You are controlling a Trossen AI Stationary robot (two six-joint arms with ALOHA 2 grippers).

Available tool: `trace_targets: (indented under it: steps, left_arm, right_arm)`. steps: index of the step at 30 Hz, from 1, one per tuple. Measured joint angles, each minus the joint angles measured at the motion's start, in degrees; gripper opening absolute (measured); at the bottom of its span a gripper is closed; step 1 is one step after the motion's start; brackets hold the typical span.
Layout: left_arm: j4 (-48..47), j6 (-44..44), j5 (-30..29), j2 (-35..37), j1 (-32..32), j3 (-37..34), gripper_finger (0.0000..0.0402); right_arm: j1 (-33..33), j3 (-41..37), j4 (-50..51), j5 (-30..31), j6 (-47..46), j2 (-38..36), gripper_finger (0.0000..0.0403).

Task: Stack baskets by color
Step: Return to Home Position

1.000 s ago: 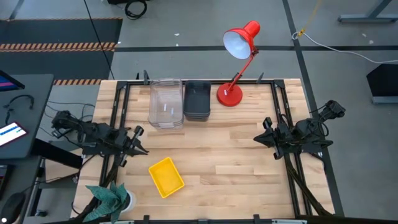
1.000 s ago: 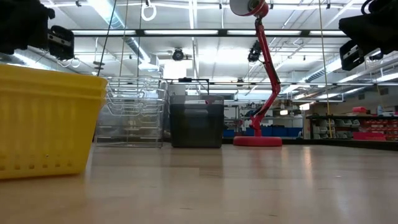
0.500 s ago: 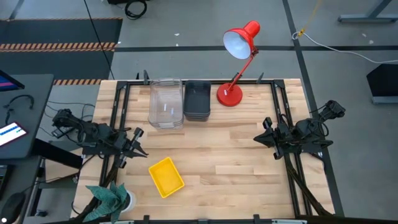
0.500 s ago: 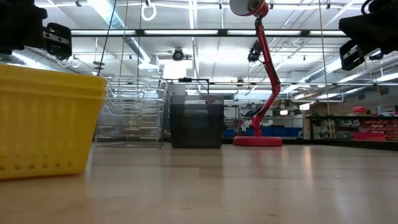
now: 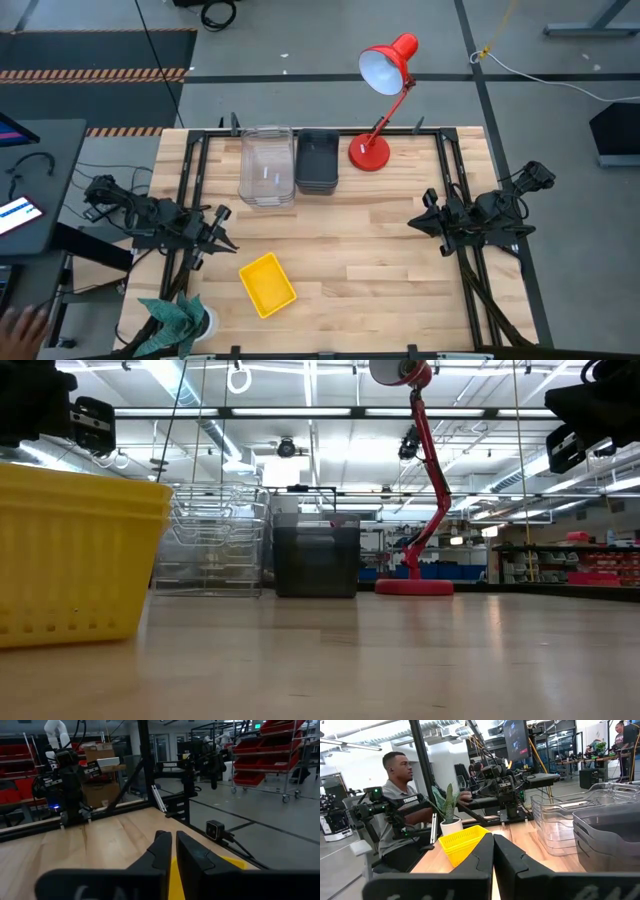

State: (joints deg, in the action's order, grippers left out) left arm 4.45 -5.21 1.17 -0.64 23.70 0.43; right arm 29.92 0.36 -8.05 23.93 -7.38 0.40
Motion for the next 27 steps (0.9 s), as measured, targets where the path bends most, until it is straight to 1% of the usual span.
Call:
trace_targets:
  steps: [8,19,27]
  left_arm:
    - [0.0,0.0,0.0,0.0,0.0,0.0,0.0023]
    - [0.0,0.0,0.0,0.0,0.0,0.0,0.0036]
    - [0.0,0.0,0.0,0.0,0.0,0.0,0.0025]
  right_arm:
    - [0.0,0.0,0.0,0.0,0.0,0.0,0.0012]
    - [0.0,0.0,0.0,0.0,0.0,0.0,0.0012]
    - [0.0,0.0,0.0,0.0,0.0,0.0,0.0012]
